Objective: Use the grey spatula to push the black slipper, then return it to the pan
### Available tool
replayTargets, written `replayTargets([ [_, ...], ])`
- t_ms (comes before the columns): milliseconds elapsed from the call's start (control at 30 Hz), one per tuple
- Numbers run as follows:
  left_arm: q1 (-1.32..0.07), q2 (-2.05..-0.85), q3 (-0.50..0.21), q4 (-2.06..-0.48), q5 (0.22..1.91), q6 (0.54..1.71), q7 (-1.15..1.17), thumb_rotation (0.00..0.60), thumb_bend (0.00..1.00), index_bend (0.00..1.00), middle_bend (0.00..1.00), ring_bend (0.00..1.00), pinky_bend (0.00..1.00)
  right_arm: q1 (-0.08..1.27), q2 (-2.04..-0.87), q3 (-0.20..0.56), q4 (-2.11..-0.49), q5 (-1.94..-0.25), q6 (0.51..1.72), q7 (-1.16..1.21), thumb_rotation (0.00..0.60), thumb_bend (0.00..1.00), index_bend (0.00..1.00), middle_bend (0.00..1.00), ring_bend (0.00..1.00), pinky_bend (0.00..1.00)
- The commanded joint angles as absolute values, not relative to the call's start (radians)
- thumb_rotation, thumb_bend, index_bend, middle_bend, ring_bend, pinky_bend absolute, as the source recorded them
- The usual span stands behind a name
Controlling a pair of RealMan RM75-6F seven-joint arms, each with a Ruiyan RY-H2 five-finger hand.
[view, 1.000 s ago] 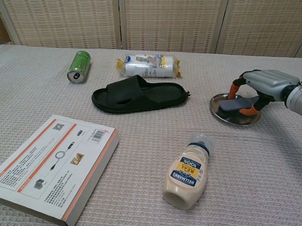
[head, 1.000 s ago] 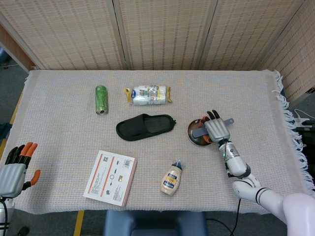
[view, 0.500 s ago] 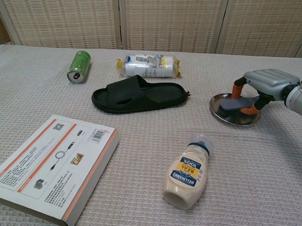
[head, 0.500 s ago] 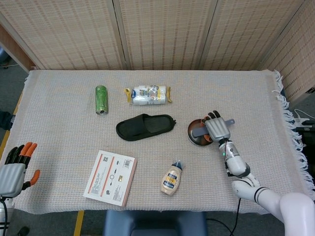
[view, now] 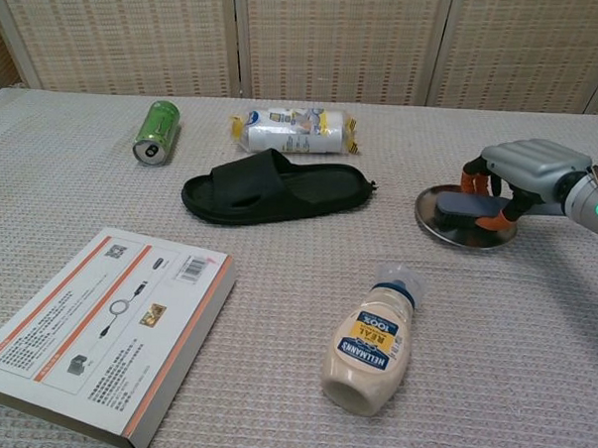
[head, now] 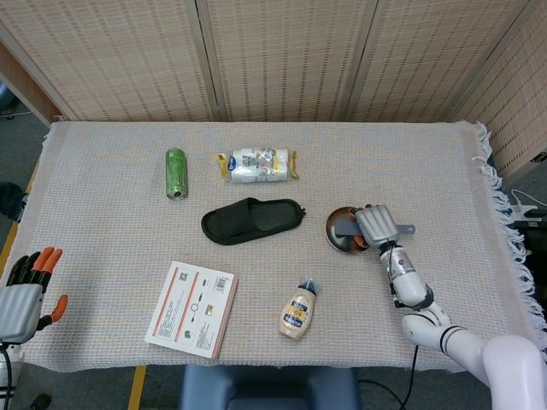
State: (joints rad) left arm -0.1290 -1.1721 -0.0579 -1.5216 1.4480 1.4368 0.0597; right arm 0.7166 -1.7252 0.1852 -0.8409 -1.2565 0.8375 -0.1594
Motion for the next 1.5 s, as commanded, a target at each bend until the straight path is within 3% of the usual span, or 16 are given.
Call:
replayTargets([
  [33, -0.128, -1.171, -0.057, -1.522, 1.451, 1.439, 0.058, 0.6, 0.42, 0.0, 0.0, 0.0, 0.06, 0.714, -1.717, 0.186, -0.85, -1.264, 0.853, -0.149, 0.6, 0.28, 0.76, 0.58, 0.45, 0.57],
  [367, -0.127, -1.169, -0.052, -1.528, 1.462, 1.444, 0.06, 0.6, 0.42, 0.0, 0.0, 0.0, 0.06, 0.708, -1.664, 0.184, -0.91, -1.27, 0.863, -0.144, 0.6, 0.29, 0.78, 0.59, 0.47, 0.57],
  [533, -0.126, -1.167, -0.05, -1.532, 1.466, 1.444, 0.057, 0.6, 0.43, 0.0, 0.0, 0.0, 0.06, 0.722, -1.638, 0.189, -0.95, -1.268, 0.846, -0.155, 0.6, 0.41, 0.79, 0.59, 0.48, 0.57],
  [933, -0.129, -1.151, -0.052, -1.538, 1.46, 1.433, 0.02, 0.6, 0.43, 0.0, 0.0, 0.0, 0.06, 0.887, -1.606, 0.26, -1.055, -1.194, 0.745, -0.398, 0.6, 0.45, 0.82, 0.62, 0.52, 0.57],
  [1267, -0.127, -1.128, -0.048, -1.545, 1.477, 1.437, -0.038, 0.6, 0.43, 0.0, 0.0, 0.0, 0.07, 1.043, -1.75, 0.298, -0.968, -1.009, 0.686, -0.647, 0.6, 0.45, 0.82, 0.62, 0.52, 0.57],
  [1500, -0.124, -1.118, -0.045, -1.545, 1.485, 1.442, -0.066, 0.6, 0.43, 0.0, 0.0, 0.0, 0.07, 1.097, -1.844, 0.296, -0.87, -0.951, 0.674, -0.696, 0.6, 0.45, 0.83, 0.62, 0.52, 0.57],
])
